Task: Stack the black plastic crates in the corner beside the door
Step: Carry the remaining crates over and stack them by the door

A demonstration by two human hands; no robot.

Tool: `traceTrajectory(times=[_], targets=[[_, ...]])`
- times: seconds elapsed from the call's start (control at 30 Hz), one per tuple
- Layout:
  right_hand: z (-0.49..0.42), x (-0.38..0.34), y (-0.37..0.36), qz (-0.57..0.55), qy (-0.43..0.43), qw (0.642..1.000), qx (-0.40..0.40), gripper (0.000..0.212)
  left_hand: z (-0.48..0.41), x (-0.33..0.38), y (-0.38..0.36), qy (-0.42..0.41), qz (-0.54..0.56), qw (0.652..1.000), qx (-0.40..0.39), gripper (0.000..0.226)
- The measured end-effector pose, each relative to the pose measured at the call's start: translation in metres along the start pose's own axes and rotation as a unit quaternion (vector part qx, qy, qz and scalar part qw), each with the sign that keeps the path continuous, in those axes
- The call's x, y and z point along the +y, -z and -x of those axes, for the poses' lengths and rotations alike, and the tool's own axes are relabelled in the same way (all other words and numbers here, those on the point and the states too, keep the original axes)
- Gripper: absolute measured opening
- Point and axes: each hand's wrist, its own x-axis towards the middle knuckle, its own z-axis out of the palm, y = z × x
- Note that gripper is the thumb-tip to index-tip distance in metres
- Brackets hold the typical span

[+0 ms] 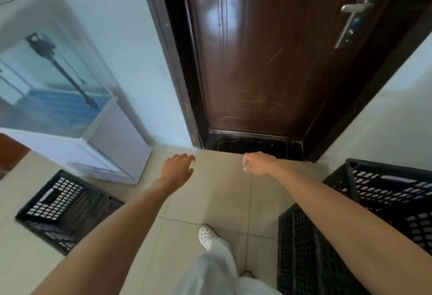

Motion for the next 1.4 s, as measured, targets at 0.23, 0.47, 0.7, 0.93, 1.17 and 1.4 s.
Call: traceTrajectory(times=[0.23,0.47,0.7,0.93,1.17,1.4], targets=[[-0.019,-0.147,-0.012,0.099,0.125,0.986,-0.053,0.027,0.088,-0.098,0.004,0.124,0.03,0.991,0.037,0.034],[-0.044,-0.311,-0.054,0.159,0.224,0.958,-0.085,0.023,0.204,-0.222,-0.02,0.246,0.076,0.966,0.027,0.033],[-0.049,-0.511,-0.115,0.184,0.309,0.923,-0.137,0.028,0.331,-0.374,-0.044,0.355,0.099,0.929,0.0,0.036],[-0.06,-0.641,-0.16,0.214,0.344,0.902,-0.151,0.02,0.383,-0.477,-0.066,0.379,0.113,0.918,-0.008,0.043],[-0.125,-0.699,-0.156,0.243,0.308,0.902,-0.181,0.022,0.363,-0.564,-0.085,0.355,0.123,0.926,-0.026,0.037],[-0.217,-0.766,-0.137,0.216,0.27,0.917,-0.2,0.025,0.301,-0.68,-0.072,0.325,0.116,0.937,-0.052,0.035]])
